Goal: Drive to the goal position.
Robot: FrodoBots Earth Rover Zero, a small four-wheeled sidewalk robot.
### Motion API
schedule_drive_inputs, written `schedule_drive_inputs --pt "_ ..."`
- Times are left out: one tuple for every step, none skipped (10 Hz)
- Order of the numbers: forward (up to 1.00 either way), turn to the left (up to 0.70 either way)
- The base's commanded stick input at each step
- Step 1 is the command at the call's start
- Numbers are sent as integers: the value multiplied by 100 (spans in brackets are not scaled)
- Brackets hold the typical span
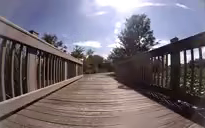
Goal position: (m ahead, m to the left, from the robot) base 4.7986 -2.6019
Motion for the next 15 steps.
schedule_drive_inputs --pt "0 0" --pt "22 0" --pt "72 0" --pt "85 0" --pt "85 0" --pt "85 0" --pt "85 0" --pt "85 0" --pt "85 0" --pt "85 0" --pt "85 0" --pt "85 0" --pt "85 0" --pt "85 0" --pt "85 0"
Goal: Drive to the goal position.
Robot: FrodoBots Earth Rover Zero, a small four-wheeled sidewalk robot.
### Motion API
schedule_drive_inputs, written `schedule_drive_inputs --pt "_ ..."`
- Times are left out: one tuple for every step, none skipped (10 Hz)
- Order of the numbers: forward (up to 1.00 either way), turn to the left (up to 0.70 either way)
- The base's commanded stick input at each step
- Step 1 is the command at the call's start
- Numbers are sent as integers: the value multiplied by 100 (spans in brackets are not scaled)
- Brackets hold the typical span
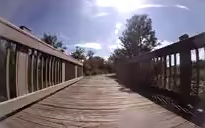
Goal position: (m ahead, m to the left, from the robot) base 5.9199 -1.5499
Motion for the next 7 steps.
schedule_drive_inputs --pt "85 0" --pt "85 0" --pt "85 16" --pt "85 27" --pt "85 27" --pt "85 21" --pt "85 7"
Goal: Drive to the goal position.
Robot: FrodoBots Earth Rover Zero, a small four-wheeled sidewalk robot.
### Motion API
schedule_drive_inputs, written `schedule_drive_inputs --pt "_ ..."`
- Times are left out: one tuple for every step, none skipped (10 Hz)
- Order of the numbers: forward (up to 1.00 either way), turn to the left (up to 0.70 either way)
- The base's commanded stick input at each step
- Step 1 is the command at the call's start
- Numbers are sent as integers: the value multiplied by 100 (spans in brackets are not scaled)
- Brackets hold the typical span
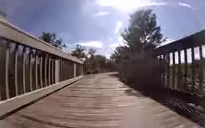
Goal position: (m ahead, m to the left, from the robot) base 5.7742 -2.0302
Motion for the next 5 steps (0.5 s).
schedule_drive_inputs --pt "85 0" --pt "85 0" --pt "85 0" --pt "85 0" --pt "85 0"
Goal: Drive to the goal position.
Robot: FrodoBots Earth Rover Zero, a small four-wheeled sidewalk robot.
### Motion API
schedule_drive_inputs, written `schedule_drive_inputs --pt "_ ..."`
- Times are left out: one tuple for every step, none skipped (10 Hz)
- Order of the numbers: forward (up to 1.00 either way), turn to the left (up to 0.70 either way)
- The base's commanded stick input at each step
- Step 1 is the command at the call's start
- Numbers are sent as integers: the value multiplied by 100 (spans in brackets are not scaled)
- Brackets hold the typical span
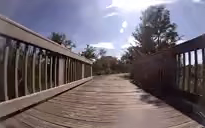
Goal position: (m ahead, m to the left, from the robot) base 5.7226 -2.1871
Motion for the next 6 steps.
schedule_drive_inputs --pt "85 0" --pt "85 0" --pt "85 0" --pt "85 0" --pt "85 0" --pt "85 0"
